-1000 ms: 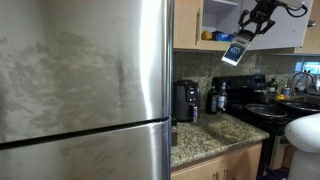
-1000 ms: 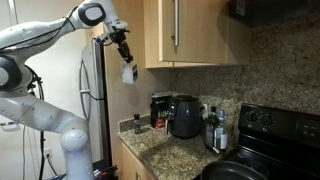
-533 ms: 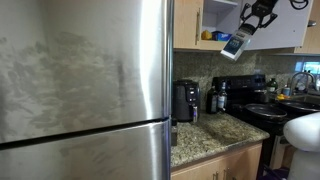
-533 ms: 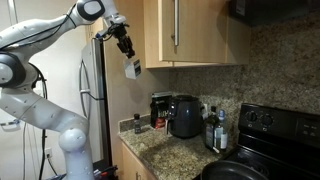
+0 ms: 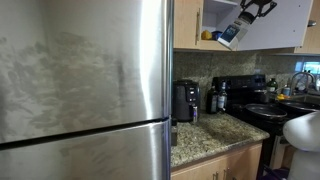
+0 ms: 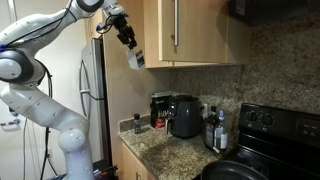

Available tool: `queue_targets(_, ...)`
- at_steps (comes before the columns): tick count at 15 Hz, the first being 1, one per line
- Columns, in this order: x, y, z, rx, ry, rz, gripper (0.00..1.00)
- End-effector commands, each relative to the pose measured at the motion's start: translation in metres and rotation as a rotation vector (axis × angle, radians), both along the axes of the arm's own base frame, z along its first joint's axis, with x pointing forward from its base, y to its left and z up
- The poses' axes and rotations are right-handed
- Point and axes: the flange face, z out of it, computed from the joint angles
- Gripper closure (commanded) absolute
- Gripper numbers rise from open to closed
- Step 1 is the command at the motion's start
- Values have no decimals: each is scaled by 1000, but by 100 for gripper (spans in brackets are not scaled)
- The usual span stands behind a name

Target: Put the salt on the bottom part of the cupboard drawer above it

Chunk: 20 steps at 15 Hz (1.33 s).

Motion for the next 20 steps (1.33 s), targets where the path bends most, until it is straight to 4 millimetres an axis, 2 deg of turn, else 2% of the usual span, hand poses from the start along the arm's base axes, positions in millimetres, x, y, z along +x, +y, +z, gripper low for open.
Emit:
queue_targets(1, 0, -12, 38, 44, -92, -124, 63)
queue_targets(5, -18, -18, 90, 139, -182, -281, 63)
queue_targets(7, -23, -13, 120, 174, -295, -293, 63)
queue_targets(8, -26, -12, 86, 142, -195, -264, 38)
queue_targets(10, -27, -12, 100, 158, -234, -278, 38)
queue_targets(11, -10, -18, 92, 119, -207, -341, 63)
queue_targets(13, 25, -42, 102, 144, -234, -477, 63)
queue_targets(15, 47, -59, 108, 176, -221, -580, 63)
queue_targets(16, 56, -63, 108, 202, -220, -626, 63)
queue_targets(18, 59, -58, 118, 292, -239, -675, 63)
queue_targets(19, 65, -61, 89, 225, -164, -633, 38)
queue_targets(20, 71, -62, 93, 251, -172, -655, 38)
